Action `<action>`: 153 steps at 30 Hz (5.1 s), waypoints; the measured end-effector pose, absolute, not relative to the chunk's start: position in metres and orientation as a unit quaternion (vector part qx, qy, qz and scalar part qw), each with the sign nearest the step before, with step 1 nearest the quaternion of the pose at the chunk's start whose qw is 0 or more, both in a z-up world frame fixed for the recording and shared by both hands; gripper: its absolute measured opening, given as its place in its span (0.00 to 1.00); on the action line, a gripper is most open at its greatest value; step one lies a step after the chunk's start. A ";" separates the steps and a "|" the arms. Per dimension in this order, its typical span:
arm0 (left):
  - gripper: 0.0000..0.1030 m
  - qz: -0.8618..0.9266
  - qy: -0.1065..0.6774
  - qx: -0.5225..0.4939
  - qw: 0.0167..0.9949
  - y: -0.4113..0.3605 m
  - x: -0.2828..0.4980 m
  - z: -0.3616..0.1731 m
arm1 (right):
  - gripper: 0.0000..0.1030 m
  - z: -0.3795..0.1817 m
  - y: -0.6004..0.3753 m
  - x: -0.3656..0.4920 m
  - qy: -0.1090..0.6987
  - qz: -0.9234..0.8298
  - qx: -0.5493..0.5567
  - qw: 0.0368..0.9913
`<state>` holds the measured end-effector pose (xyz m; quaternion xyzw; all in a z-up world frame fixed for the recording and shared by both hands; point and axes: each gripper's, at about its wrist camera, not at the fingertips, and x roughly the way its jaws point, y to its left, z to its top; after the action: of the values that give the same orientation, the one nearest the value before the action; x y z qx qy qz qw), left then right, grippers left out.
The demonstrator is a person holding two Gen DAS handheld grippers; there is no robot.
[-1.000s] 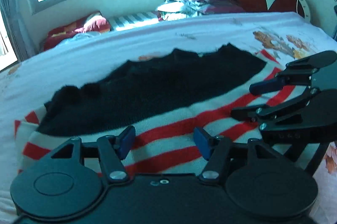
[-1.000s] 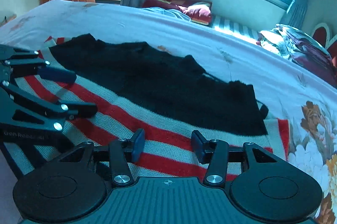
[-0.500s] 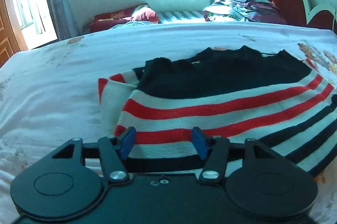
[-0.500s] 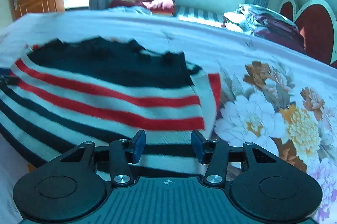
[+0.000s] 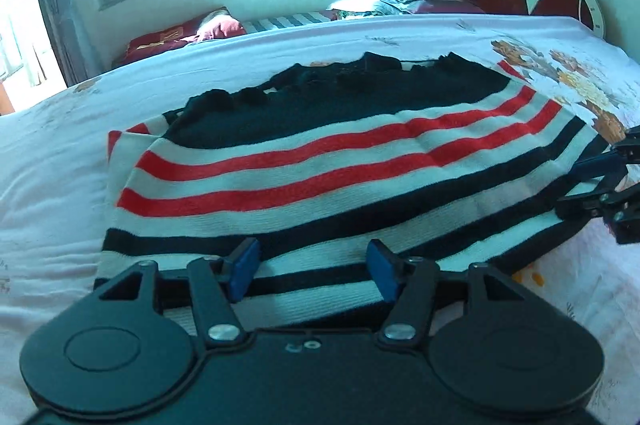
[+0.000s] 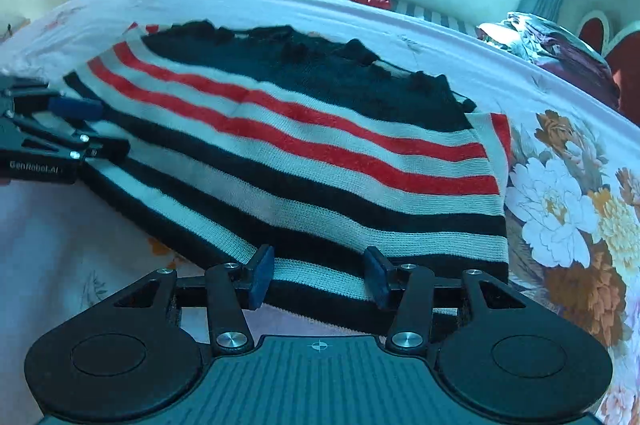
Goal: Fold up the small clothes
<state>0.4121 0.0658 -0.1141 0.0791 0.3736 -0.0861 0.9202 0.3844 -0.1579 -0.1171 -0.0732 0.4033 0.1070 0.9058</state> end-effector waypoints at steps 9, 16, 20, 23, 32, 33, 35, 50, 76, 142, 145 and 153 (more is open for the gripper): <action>0.57 -0.036 0.371 0.050 0.927 0.111 0.402 -0.107 | 0.48 -0.104 -0.243 0.377 0.403 0.009 0.050 0.914; 0.58 -0.028 0.377 0.072 0.923 0.121 0.397 -0.113 | 0.05 -0.121 -0.257 0.356 0.432 0.006 0.052 0.900; 0.58 -0.028 0.378 0.068 0.923 0.128 0.393 -0.116 | 0.05 -0.119 -0.253 0.355 0.431 -0.002 0.045 0.901; 0.54 -0.012 0.380 0.061 0.923 0.119 0.392 -0.108 | 0.21 -0.106 -0.246 0.347 0.406 -0.031 0.022 0.913; 0.59 -0.141 0.370 0.072 0.915 -0.007 0.390 -0.103 | 0.52 -0.101 -0.142 0.371 0.390 0.097 -0.017 0.915; 0.60 -0.131 0.374 0.087 0.914 -0.014 0.392 -0.108 | 0.44 -0.107 -0.137 0.375 0.401 0.093 -0.027 0.911; 0.60 -0.119 0.386 0.076 0.912 -0.008 0.394 -0.114 | 0.44 -0.113 -0.139 0.374 0.408 0.086 -0.030 0.908; 0.61 -0.014 0.397 0.048 0.917 0.091 0.385 -0.116 | 0.30 -0.101 -0.235 0.332 0.386 -0.027 -0.002 0.922; 0.52 0.021 0.383 0.004 0.923 0.126 0.389 -0.116 | 0.30 -0.118 -0.235 0.359 0.419 -0.006 0.007 0.908; 0.14 -0.018 0.267 -0.295 0.917 0.111 0.423 -0.050 | 0.01 -0.111 -0.124 0.484 0.380 0.175 0.025 0.908; 0.14 -0.058 0.295 -0.240 0.923 0.052 0.436 -0.027 | 0.01 -0.089 -0.177 0.469 0.347 0.162 0.107 0.918; 0.38 -0.192 0.463 -0.076 0.862 -0.130 0.467 -0.078 | 0.26 -0.061 -0.349 0.427 0.318 0.102 0.323 0.886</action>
<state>0.4674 -0.1301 -0.0781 -0.0760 0.4625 -0.1917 0.8623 0.4273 -0.3487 -0.0610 0.3226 0.3176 0.1022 0.8858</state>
